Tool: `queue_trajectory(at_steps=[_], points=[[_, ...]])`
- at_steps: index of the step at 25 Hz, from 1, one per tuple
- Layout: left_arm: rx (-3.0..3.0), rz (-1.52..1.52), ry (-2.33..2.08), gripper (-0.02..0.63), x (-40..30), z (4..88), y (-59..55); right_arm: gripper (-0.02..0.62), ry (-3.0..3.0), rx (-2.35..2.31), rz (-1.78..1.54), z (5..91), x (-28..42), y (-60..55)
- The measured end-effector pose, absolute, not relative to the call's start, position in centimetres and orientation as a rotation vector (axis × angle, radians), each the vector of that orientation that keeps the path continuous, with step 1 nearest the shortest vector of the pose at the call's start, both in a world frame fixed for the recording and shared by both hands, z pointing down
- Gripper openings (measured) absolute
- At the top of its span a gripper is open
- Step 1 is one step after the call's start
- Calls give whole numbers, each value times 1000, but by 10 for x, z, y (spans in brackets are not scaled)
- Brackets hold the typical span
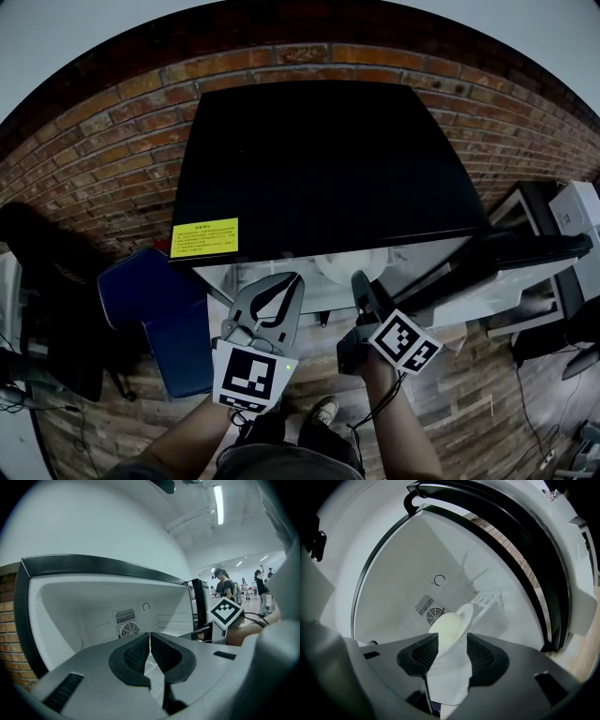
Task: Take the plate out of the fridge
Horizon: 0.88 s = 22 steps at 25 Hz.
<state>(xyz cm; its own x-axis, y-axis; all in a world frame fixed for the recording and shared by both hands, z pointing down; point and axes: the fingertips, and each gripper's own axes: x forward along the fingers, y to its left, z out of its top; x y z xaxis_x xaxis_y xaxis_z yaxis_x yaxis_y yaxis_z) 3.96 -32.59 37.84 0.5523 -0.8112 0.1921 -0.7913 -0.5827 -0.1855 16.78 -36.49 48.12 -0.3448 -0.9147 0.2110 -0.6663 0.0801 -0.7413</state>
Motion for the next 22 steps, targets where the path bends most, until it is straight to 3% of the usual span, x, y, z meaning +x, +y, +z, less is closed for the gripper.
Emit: queue_trajectory(at_steps=[8,22], points=[[-2714,-408,1416,20,32,384,-326,107,1933,-1444,-1228,482,156,-370],[-2731,-434,1385,20,29,397,-325,41,1627,-1297,-1419,484,156,-366]])
